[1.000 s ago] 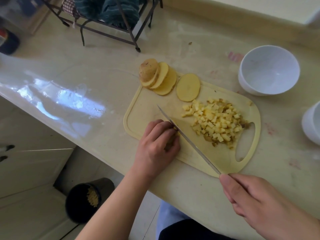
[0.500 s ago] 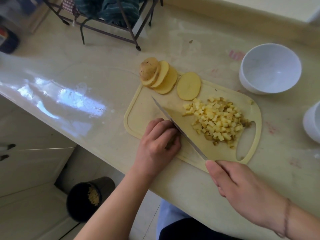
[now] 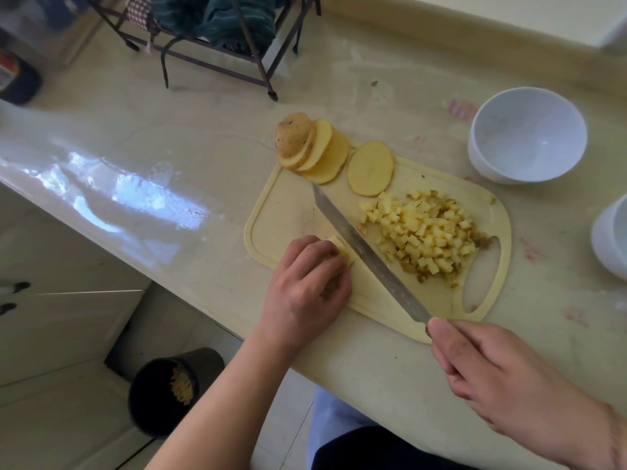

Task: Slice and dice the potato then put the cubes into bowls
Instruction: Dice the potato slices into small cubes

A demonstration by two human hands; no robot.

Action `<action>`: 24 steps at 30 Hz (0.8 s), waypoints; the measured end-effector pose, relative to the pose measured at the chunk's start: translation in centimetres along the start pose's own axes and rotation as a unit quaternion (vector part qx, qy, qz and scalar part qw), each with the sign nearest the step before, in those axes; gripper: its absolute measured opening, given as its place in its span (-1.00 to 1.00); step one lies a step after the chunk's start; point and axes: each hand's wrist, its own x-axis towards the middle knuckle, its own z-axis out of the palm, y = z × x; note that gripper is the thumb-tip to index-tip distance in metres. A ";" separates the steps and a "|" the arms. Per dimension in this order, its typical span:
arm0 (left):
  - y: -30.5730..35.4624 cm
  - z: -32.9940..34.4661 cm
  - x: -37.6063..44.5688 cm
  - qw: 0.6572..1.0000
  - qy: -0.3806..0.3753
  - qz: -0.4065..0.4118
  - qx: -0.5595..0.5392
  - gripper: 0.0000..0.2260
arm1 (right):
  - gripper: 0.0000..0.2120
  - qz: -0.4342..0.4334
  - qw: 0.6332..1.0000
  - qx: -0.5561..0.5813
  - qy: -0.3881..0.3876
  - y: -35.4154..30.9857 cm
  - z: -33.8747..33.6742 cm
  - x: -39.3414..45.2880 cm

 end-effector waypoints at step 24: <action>-0.4 0.1 0.1 1.000 -0.006 0.000 -0.029 -0.98 | -0.39 -0.034 0.996 -0.080 0.008 2.0 0.7 0.2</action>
